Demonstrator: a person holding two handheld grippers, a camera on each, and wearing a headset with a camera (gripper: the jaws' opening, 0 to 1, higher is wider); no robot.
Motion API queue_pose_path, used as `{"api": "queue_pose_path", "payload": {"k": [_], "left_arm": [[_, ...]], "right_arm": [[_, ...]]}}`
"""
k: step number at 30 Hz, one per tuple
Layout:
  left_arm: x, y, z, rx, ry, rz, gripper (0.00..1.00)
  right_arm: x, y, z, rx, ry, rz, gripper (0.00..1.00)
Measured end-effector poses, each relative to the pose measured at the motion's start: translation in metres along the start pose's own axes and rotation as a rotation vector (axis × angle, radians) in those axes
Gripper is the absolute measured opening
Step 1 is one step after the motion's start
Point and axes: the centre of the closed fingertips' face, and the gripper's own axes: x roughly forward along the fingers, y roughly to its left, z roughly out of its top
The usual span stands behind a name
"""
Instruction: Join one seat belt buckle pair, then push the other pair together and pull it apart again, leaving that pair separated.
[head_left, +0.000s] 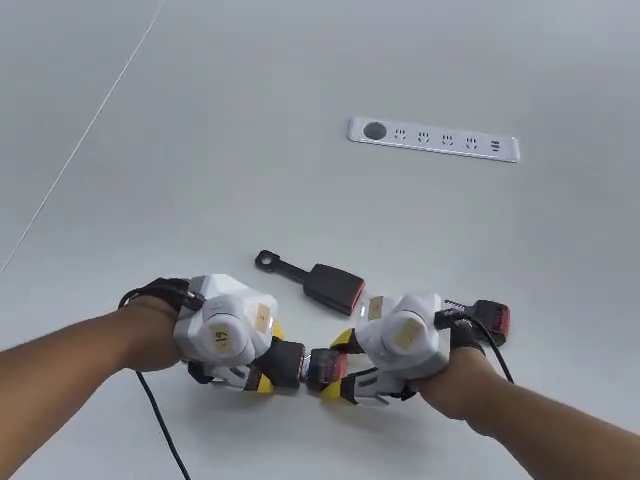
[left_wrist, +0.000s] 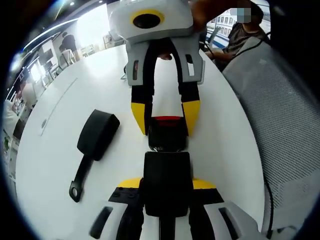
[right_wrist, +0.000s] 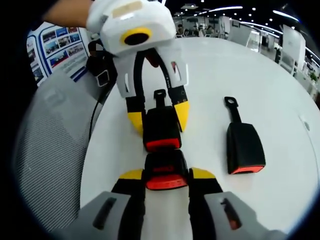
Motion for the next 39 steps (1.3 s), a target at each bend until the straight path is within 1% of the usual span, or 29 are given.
{"api": "queue_pose_path", "payload": {"k": [7, 13, 18, 21, 25, 27, 39], "left_arm": [[0.0013, 0.0008, -0.0003, 0.003, -0.002, -0.003, 0.35], [0.0015, 0.0015, -0.0002, 0.001, -0.006, -0.002, 0.35], [0.0008, 0.0022, -0.0005, 0.004, -0.032, -0.001, 0.35], [0.0001, 0.0026, -0.0012, 0.005, -0.05, -0.007, 0.35], [-0.0012, 0.0018, -0.0001, 0.019, -0.057, -0.012, 0.35], [-0.0023, 0.0023, -0.0009, 0.015, -0.071, -0.019, 0.35], [-0.0034, 0.0023, -0.0026, 0.032, -0.088, -0.038, 0.34]], "right_arm": [[-0.0005, -0.0001, -0.0002, -0.01, 0.003, -0.005, 0.31], [-0.0004, 0.0005, -0.0021, -0.036, 0.036, -0.01, 0.32], [-0.0007, 0.0006, -0.0031, -0.044, 0.047, -0.023, 0.32], [-0.0009, 0.0008, -0.0039, -0.046, 0.044, -0.028, 0.32], [-0.0013, 0.0005, -0.0047, -0.059, 0.041, -0.036, 0.32], [-0.0014, 0.0, -0.0046, -0.057, 0.034, -0.039, 0.32], [-0.0024, -0.0003, -0.0056, -0.04, 0.036, -0.057, 0.31]]}}
